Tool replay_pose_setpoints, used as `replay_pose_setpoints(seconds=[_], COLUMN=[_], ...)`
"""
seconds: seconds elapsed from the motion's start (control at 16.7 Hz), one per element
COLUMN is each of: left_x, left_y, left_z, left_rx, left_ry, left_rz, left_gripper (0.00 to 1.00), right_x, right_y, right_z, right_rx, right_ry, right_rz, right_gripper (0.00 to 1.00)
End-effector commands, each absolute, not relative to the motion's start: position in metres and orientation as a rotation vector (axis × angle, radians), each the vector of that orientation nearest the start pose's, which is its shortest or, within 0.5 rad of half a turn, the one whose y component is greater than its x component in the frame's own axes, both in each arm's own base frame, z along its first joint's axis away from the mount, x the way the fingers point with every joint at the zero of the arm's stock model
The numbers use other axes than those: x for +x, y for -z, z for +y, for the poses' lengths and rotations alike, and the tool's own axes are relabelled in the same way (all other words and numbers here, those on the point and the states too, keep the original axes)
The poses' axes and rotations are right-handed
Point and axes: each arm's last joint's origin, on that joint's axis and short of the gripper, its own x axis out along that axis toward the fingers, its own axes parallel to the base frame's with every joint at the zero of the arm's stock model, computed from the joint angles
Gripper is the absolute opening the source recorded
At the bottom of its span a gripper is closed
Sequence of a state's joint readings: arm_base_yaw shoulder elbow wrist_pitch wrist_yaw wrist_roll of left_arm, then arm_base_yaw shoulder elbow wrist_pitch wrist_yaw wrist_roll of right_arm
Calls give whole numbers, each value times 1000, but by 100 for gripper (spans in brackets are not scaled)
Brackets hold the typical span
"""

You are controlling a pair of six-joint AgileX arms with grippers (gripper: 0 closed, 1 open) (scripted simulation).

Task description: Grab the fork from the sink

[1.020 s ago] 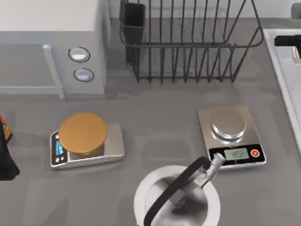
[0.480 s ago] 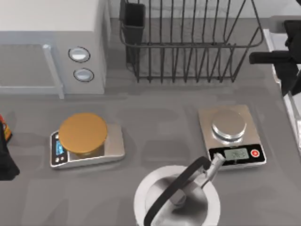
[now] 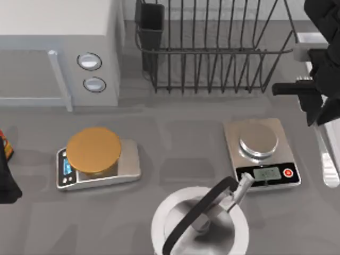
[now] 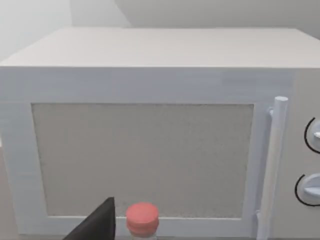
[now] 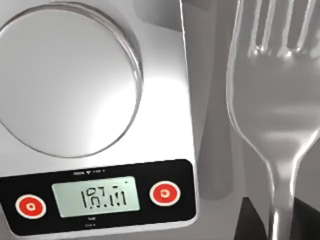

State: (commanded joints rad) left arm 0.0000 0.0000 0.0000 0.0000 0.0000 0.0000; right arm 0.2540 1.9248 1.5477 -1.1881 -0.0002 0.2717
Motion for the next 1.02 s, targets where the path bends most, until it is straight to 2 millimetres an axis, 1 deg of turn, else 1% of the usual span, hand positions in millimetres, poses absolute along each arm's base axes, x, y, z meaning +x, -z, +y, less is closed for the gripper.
replay_pose_setpoints(seconds=[0.18,0.3,0.36,0.6,1.02], left_x=[106,106,106,106,106], left_y=[-160,-160,-160,-160,-160], left_z=[-1,-1,-1,-1,-1], left_rx=[0,0,0,0,0], left_ry=[0,0,0,0,0], left_rz=[0,0,0,0,0], left_gripper=[100,100,100,100,100], right_x=[353,350,349,349,349], right_y=[-178,-163,-160,-160,-160], right_z=[96,95,95,95,95], right_rx=[10,8,8,8,8], right_ry=[6,8,8,8,8], right_rz=[1562,1569,1571,1571,1571], right_gripper=[0,0,0,0,53])
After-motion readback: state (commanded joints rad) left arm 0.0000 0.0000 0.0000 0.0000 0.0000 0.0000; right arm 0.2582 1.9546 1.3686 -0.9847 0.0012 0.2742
